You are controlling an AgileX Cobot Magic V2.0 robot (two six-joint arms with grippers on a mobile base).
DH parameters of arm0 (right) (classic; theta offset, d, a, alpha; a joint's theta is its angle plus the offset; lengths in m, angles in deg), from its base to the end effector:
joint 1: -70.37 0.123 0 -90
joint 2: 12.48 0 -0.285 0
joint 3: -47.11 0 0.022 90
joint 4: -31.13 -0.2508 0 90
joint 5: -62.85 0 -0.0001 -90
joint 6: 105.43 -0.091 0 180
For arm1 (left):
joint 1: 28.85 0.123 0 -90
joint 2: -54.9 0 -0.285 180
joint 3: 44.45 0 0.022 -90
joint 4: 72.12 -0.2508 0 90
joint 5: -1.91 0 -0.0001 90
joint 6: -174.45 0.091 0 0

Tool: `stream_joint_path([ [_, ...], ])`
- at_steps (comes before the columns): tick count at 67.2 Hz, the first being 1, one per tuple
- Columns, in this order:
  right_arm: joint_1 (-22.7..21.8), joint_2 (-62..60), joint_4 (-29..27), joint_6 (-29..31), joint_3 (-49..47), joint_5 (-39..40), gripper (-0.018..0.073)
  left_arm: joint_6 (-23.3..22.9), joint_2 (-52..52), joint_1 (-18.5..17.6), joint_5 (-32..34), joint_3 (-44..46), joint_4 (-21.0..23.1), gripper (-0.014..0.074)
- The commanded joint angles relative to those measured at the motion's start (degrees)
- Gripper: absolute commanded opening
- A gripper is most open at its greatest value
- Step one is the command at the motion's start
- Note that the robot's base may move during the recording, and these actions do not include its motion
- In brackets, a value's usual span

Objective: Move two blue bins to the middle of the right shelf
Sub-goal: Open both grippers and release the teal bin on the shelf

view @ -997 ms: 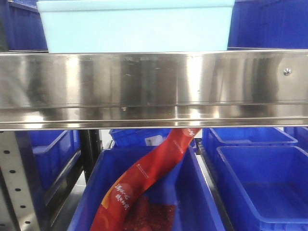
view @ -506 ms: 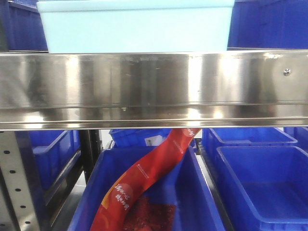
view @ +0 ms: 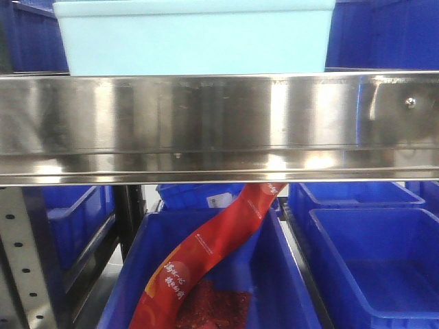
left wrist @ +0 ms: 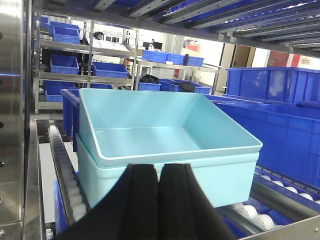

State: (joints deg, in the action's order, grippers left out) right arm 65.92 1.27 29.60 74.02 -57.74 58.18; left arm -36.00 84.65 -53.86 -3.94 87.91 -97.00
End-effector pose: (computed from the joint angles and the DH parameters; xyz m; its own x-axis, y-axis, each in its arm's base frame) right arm 0.0641 -0.0048 0.2118 -0.0593 0.0409 -0.9974 0.0776 0.9963 0.0363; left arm 0.0766 -0.0314 0.3521 0.0766 -0.1449 -0.9865 0.3934 0.9135 -0.1037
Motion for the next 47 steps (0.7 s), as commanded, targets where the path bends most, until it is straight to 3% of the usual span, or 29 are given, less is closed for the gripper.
stream_joint_path([
  [1,-0.4,-3.5,-0.3,0.1,2.1,1.8,-0.0165,-0.2,-0.3,-0.3,0.8,0.0,-0.2,-0.0111],
  [47,-0.4,-6.0,-0.3,0.1,2.1,2.5,-0.0165,-0.2,-0.3,-0.3,0.8,0.0,-0.2,-0.0111],
])
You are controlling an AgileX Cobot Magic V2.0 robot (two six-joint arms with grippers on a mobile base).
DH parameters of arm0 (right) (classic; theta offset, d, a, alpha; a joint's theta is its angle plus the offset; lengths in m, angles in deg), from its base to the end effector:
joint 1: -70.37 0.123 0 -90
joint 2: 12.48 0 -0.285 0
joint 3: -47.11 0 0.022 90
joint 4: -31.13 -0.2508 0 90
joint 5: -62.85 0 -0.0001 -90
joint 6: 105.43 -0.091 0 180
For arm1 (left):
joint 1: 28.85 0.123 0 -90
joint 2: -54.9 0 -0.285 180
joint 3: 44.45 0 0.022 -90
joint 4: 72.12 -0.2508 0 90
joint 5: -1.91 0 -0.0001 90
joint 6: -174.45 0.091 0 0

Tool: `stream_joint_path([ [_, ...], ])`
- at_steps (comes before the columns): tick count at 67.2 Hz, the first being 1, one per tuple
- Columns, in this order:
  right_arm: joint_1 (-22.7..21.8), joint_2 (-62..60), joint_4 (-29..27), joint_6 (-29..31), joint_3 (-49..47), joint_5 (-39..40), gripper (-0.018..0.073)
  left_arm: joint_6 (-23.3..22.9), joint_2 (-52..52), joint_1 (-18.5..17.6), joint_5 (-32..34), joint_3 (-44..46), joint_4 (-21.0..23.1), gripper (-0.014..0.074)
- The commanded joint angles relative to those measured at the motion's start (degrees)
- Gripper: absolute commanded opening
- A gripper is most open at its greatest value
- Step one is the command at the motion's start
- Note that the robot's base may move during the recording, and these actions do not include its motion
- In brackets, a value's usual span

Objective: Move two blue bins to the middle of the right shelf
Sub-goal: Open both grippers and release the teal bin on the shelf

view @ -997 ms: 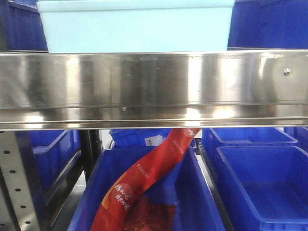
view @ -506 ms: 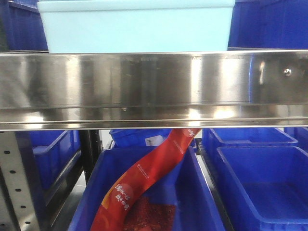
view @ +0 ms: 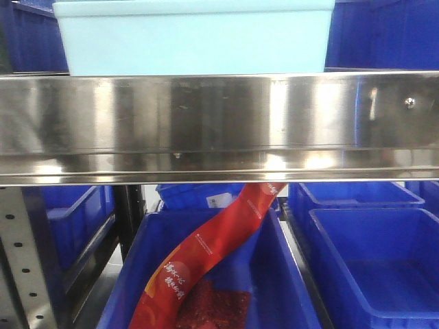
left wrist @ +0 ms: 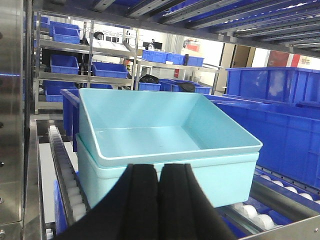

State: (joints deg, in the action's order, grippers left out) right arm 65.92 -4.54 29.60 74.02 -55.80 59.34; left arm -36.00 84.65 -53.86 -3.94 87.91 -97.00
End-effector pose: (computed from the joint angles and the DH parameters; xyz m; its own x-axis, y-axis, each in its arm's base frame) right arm 0.0565 -0.0042 0.2082 0.0282 0.0342 -0.9990 0.0750 0.9965 0.0362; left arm 0.0766 -0.0314 0.3521 0.0766 -0.1449 -0.9865 0.3934 0.9135 -0.1037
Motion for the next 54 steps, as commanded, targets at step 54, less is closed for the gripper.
stream_joint_path([
  [54,-0.4,-0.2,-0.3,0.1,0.1,1.5,-0.0165,31.5,-22.0,21.1,4.2,-24.1,24.3,-0.0111],
])
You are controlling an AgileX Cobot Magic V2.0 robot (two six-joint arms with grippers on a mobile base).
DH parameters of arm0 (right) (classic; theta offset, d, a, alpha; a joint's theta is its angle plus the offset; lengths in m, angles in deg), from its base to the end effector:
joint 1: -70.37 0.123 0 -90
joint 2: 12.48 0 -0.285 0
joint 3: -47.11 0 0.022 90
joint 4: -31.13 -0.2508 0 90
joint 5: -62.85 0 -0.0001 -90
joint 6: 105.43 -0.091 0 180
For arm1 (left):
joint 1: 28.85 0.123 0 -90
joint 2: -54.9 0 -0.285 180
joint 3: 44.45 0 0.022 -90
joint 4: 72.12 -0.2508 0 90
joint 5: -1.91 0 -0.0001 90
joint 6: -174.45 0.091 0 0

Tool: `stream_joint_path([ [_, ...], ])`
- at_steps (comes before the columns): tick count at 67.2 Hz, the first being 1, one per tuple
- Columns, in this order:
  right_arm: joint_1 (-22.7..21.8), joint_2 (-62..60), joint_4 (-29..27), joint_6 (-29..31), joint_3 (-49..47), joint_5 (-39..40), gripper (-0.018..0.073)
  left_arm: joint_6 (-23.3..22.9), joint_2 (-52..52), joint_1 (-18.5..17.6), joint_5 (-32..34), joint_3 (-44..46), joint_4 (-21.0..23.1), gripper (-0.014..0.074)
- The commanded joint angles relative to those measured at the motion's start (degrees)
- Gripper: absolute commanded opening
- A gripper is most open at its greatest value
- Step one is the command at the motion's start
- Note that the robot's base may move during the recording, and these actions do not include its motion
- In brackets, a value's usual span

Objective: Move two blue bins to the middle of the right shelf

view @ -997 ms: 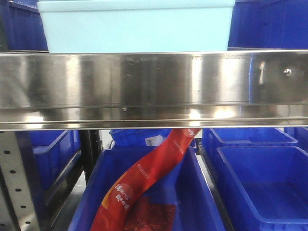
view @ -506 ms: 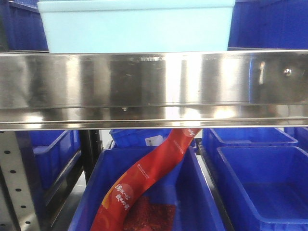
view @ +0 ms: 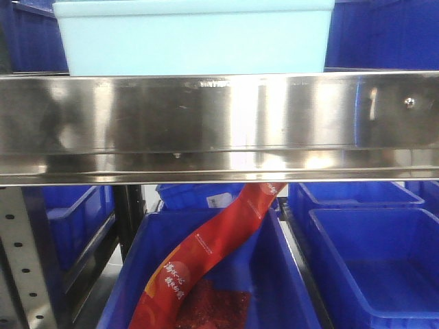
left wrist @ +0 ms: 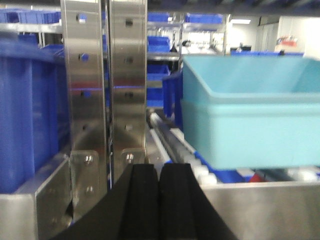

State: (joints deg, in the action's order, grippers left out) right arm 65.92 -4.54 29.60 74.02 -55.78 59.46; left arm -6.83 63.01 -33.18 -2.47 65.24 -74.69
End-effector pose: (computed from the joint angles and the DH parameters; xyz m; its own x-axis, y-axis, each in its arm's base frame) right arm 0.0565 -0.0043 0.2083 0.0299 0.0340 -0.9990 0.0750 0.9965 0.0362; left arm 0.0493 -0.0034 0.2464 0.1266 0.0129 -0.9919 0.0693 0.9974 0.0218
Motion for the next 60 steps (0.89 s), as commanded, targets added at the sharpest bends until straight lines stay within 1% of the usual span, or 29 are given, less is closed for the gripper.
stream_joint_path([
  [1,-0.4,-0.2,-0.3,0.1,0.1,1.4,-0.0165,2.3,-0.3,0.4,3.1,-1.7,2.0,-0.0111],
  [8,-0.4,-0.2,-0.3,0.1,0.1,1.4,-0.0165,2.3,-0.3,1.5,5.2,-4.3,1.6,-0.0111],
  [12,-0.4,-0.2,-0.3,0.1,0.1,1.4,-0.0165,2.3,-0.3,3.0,5.9,-6.5,-0.2,-0.0111],
  [16,-0.4,-0.2,-0.3,0.1,0.1,1.4,-0.0165,2.2,-0.3,4.1,6.4,-6.9,-0.2,-0.0111],
  [18,-0.4,-0.2,-0.3,0.1,0.1,1.4,-0.0165,1.3,-0.3,4.4,6.1,-6.9,-0.2,-0.0111],
  [21,-0.4,-0.2,-0.3,0.1,0.1,1.4,-0.0165,0.4,-0.3,4.6,3.6,-6.9,-0.2,-0.0111],
  [27,-0.4,-0.2,-0.3,0.1,0.1,1.4,-0.0165,-2.2,-0.3,4.6,3.0,-6.9,-0.2,-0.0111],
  [60,-0.4,-0.2,-0.3,0.1,0.1,1.4,-0.0165,-2.2,-0.3,4.6,3.2,-6.9,-0.2,-0.0111],
])
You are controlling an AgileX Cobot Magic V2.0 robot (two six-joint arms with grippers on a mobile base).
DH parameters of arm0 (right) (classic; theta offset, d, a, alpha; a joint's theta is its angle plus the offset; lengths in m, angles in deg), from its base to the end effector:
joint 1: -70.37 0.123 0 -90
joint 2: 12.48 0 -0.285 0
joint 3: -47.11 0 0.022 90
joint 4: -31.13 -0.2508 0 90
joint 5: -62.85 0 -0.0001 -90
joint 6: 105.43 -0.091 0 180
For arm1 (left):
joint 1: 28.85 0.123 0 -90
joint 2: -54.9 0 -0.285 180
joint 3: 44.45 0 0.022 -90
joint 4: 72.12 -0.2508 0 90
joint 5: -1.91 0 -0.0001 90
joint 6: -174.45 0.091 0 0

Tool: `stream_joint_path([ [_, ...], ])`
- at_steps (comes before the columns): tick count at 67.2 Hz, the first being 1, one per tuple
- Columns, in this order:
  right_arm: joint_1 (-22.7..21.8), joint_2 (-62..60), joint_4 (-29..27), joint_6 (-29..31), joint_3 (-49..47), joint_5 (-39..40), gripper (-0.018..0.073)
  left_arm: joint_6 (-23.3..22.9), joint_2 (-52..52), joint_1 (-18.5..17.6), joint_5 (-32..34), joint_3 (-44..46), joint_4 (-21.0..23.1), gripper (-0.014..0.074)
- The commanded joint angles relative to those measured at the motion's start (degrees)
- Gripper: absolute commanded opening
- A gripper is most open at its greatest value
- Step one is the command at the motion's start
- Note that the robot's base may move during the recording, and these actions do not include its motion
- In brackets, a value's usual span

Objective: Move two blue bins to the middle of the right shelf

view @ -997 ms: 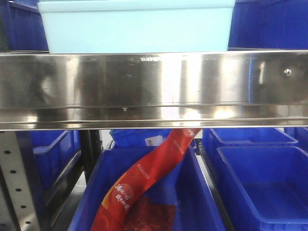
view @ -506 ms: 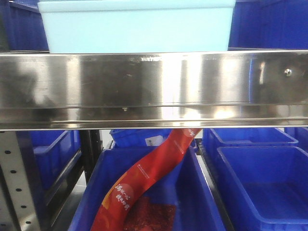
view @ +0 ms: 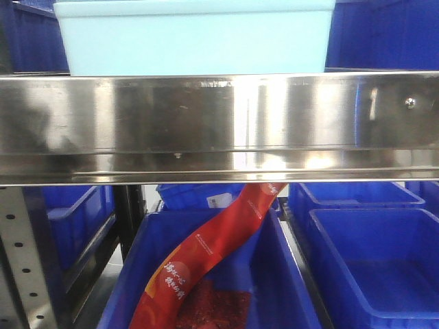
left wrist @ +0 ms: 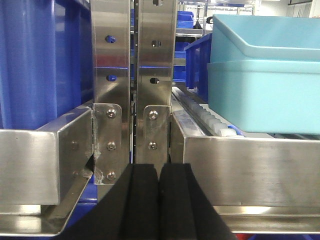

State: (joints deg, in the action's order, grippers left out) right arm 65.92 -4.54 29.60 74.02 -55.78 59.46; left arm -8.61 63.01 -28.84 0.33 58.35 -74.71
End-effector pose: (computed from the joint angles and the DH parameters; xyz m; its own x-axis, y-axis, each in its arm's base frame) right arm 0.0565 -0.0043 0.2083 0.0299 0.0340 -0.9990 0.0750 0.9965 0.0362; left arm 0.0569 0.0001 0.2105 0.0543 -0.0082 -0.9985 -0.0010 1.0000 -0.0083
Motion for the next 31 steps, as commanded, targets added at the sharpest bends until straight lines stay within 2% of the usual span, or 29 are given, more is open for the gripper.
stream_joint_path([
  [1,-0.4,-0.2,-0.3,0.1,0.1,1.4,-0.0165,-0.4,-0.3,0.2,0.4,0.0,-0.1,-0.0111],
  [31,-0.4,-0.2,-0.3,0.1,0.1,1.4,-0.0165,-0.4,-0.3,0.2,0.4,0.0,-0.1,-0.0111],
])
